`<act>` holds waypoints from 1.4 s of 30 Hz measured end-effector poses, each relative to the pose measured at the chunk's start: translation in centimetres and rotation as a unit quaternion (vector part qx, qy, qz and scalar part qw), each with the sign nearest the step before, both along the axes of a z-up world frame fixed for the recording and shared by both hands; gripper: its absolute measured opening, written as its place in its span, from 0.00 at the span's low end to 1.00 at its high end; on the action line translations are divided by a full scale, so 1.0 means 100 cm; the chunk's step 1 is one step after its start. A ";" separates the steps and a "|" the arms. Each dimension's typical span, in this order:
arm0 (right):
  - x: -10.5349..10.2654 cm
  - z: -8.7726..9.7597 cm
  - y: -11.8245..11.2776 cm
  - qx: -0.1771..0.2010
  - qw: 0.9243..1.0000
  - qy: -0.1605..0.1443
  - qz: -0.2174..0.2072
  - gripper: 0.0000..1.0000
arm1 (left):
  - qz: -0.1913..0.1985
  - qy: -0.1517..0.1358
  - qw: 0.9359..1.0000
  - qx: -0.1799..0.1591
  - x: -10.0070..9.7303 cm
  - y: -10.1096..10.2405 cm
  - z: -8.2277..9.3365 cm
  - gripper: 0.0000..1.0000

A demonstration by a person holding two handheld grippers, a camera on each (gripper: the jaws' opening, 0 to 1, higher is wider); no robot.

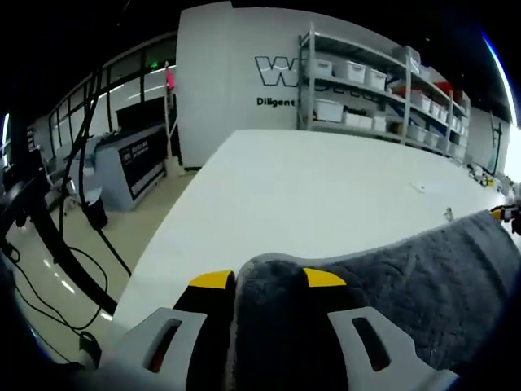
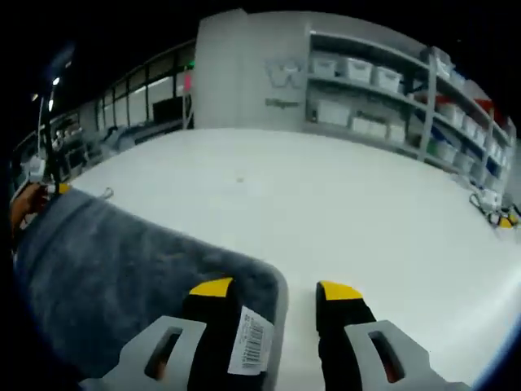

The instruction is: Open the folded towel by lifting each exposed corner and separating the folded layers until the towel lies flat within the target outline without major curled edges

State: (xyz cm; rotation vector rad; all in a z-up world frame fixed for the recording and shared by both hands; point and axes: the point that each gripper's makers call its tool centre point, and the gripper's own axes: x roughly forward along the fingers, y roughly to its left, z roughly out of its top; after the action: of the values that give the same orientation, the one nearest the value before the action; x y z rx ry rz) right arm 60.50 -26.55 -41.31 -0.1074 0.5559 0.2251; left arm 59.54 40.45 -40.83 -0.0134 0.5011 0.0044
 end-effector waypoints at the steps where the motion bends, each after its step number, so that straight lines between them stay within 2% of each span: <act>1: 0.000 0.000 0.000 0.001 1.000 0.001 0.000 0.28 | -0.001 -0.001 1.000 0.001 -0.001 -0.001 0.000 0.29; 3: -0.002 0.000 0.003 -0.002 1.000 0.003 0.001 0.19 | -0.004 -0.001 1.000 0.000 -0.004 -0.004 0.000 0.25; 5: -0.003 -0.002 0.006 0.028 0.999 0.016 0.001 0.15 | -0.010 -0.002 1.000 -0.004 0.001 0.000 0.000 0.21; 7: -0.002 -0.003 0.003 0.023 1.000 0.014 0.003 0.09 | -0.013 -0.003 1.000 -0.005 -0.001 -0.003 0.000 0.20; 10: -0.003 -0.003 0.003 0.028 0.999 0.014 0.009 0.01 | -0.023 -0.003 1.000 -0.014 -0.007 -0.013 0.000 0.13; 12: -0.004 -0.003 0.002 0.028 0.999 0.015 0.012 0.00 | -0.030 -0.003 0.999 -0.034 -0.011 -0.021 -0.001 0.08; 17: -0.003 -0.002 -0.007 0.013 1.000 0.012 0.006 0.00 | -0.044 -0.002 0.999 -0.031 -0.015 -0.033 -0.001 0.07; 18: -0.001 -0.002 -0.014 0.008 1.000 0.010 0.003 0.00 | -0.052 0.001 0.998 -0.035 -0.021 -0.043 -0.001 0.06; 21: 0.000 -0.002 -0.020 0.013 1.000 0.009 -0.001 0.00 | -0.058 0.000 0.998 -0.034 -0.022 -0.048 0.000 0.06; 29: 0.001 -0.002 -0.035 0.008 1.000 0.011 0.001 0.00 | -0.068 0.007 0.996 -0.049 -0.014 -0.052 0.000 0.05; 33: 0.003 -0.002 -0.034 0.005 1.000 0.009 0.005 0.00 | -0.064 0.004 0.997 -0.052 -0.011 -0.049 -0.001 0.05; 34: 0.004 -0.002 -0.034 0.004 1.000 0.008 0.006 0.00 | -0.064 0.003 0.997 -0.053 -0.004 -0.041 -0.002 0.05; 38: 0.010 -0.002 -0.036 0.006 1.000 0.004 0.006 0.00 | -0.065 0.002 0.997 -0.043 0.001 -0.040 -0.003 0.05; 40: 0.013 -0.002 -0.037 0.005 1.000 0.004 0.005 0.00 | -0.072 -0.001 0.997 -0.011 0.004 -0.037 -0.002 0.05; 42: 0.017 -0.002 -0.039 0.003 1.000 0.003 0.003 0.00 | -0.076 -0.002 0.997 0.002 0.008 -0.038 -0.001 0.04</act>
State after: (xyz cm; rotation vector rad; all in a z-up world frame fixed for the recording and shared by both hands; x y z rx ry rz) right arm 62.24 -30.41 -41.50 -0.1027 0.5618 0.2322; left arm 60.35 36.60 -40.96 0.0283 0.4980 -0.1439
